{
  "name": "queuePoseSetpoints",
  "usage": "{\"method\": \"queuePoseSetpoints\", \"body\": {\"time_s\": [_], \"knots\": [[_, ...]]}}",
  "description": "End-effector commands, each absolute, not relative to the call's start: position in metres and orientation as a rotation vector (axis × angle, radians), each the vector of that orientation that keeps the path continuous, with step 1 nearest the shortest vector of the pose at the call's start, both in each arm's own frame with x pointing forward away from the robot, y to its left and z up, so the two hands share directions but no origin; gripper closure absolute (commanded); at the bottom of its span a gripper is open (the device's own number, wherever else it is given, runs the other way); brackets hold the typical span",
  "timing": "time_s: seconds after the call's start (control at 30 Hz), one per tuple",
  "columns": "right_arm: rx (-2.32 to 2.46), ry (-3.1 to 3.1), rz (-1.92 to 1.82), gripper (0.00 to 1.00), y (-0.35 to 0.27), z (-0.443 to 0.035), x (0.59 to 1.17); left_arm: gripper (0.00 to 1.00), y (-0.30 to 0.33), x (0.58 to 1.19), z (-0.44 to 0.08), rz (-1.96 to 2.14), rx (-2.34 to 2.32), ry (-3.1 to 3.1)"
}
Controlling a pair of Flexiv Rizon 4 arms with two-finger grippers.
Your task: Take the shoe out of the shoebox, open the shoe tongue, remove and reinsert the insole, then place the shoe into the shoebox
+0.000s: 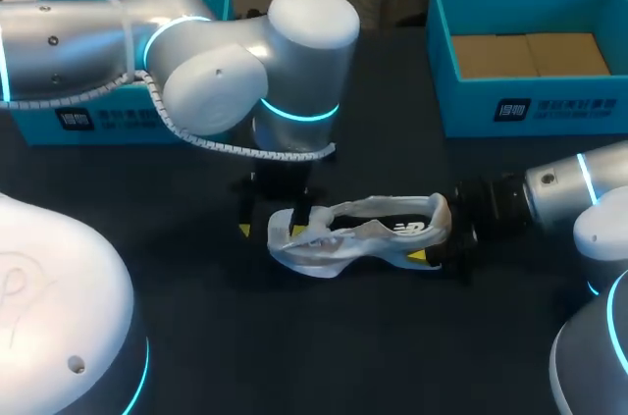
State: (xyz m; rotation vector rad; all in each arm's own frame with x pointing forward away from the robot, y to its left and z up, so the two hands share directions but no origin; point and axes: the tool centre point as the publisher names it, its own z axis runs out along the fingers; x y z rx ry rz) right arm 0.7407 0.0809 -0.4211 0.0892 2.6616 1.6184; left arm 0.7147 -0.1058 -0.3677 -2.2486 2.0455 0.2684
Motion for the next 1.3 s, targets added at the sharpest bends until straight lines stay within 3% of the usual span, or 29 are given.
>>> {"method": "queuePoseSetpoints", "body": {"time_s": [0.03, 0.23, 0.63, 1.3], "knots": [[0.091, 2.662, 1.614, 1.0, 0.082, -0.422, 0.74, 0.12, -0.099, 0.712, -0.351, 0.207, -2.253, 2.09], [0.091, 2.662, 1.614, 1.0, 0.082, -0.422, 0.74, 0.0, -0.109, 0.715, -0.333, 0.127, -2.209, 2.166], [0.091, 2.662, 1.614, 1.0, 0.082, -0.422, 0.74, 0.0, -0.141, 0.732, -0.284, -0.2, -1.768, 2.578], [0.091, 2.662, 1.614, 1.0, 0.082, -0.422, 0.74, 0.0, -0.176, 0.751, -0.208, -0.145, 0.043, 3.179]]}}
